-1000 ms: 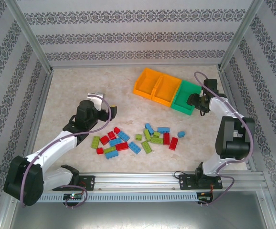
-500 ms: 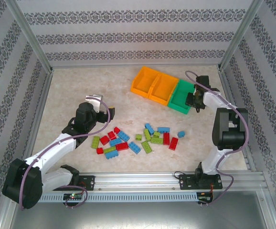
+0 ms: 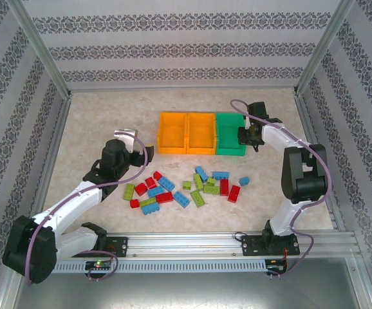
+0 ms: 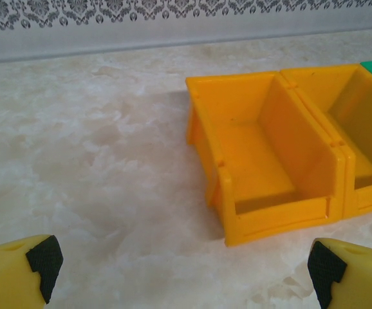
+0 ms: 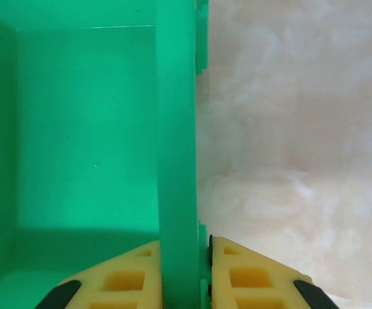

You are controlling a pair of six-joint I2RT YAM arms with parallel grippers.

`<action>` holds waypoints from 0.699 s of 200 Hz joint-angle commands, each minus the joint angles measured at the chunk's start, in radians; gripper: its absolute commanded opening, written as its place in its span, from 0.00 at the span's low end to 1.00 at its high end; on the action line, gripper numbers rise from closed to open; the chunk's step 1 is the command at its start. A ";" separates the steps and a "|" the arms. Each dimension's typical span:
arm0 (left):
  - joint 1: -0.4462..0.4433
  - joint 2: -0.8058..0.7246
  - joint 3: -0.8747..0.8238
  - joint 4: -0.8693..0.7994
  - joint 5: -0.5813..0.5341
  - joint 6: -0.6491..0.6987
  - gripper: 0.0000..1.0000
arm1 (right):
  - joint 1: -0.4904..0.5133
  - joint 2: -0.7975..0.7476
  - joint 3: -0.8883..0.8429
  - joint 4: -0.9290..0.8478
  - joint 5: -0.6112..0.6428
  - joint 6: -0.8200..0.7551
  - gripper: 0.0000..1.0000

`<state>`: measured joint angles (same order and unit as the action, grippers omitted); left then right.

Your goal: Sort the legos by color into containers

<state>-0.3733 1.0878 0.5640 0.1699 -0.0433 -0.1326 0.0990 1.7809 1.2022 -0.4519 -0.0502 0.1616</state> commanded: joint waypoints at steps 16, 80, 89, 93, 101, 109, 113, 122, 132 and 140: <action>-0.010 -0.037 -0.025 -0.030 -0.018 -0.021 1.00 | 0.031 -0.022 0.005 0.010 -0.040 -0.087 0.15; -0.011 -0.048 -0.038 -0.029 -0.020 -0.022 1.00 | 0.031 -0.066 -0.027 0.012 -0.057 -0.130 0.20; -0.010 -0.048 -0.038 -0.029 -0.018 -0.022 1.00 | 0.031 -0.071 -0.029 0.007 -0.048 -0.130 0.29; -0.010 -0.048 -0.038 -0.029 -0.018 -0.022 1.00 | 0.031 -0.076 -0.031 0.006 -0.046 -0.128 0.31; -0.011 -0.048 -0.039 -0.028 -0.018 -0.022 1.00 | 0.031 -0.087 -0.037 0.009 -0.049 -0.126 0.35; -0.011 -0.047 -0.041 -0.027 -0.019 -0.022 1.00 | 0.031 -0.105 -0.047 0.015 -0.054 -0.121 0.47; -0.010 -0.046 -0.041 -0.027 -0.018 -0.022 1.00 | 0.031 -0.116 -0.055 0.017 -0.055 -0.118 0.51; -0.010 -0.046 -0.041 -0.026 -0.018 -0.022 1.00 | 0.031 -0.145 -0.072 0.026 -0.055 -0.109 0.57; -0.011 -0.045 -0.041 -0.026 -0.017 -0.024 1.00 | 0.031 -0.185 -0.095 0.033 -0.051 -0.099 0.64; -0.010 -0.045 -0.044 -0.024 -0.015 -0.025 1.00 | 0.033 -0.217 -0.113 0.031 -0.048 -0.088 0.69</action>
<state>-0.3733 1.0573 0.5339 0.1623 -0.0540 -0.1379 0.1207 1.6684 1.1355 -0.4374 -0.0925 0.0502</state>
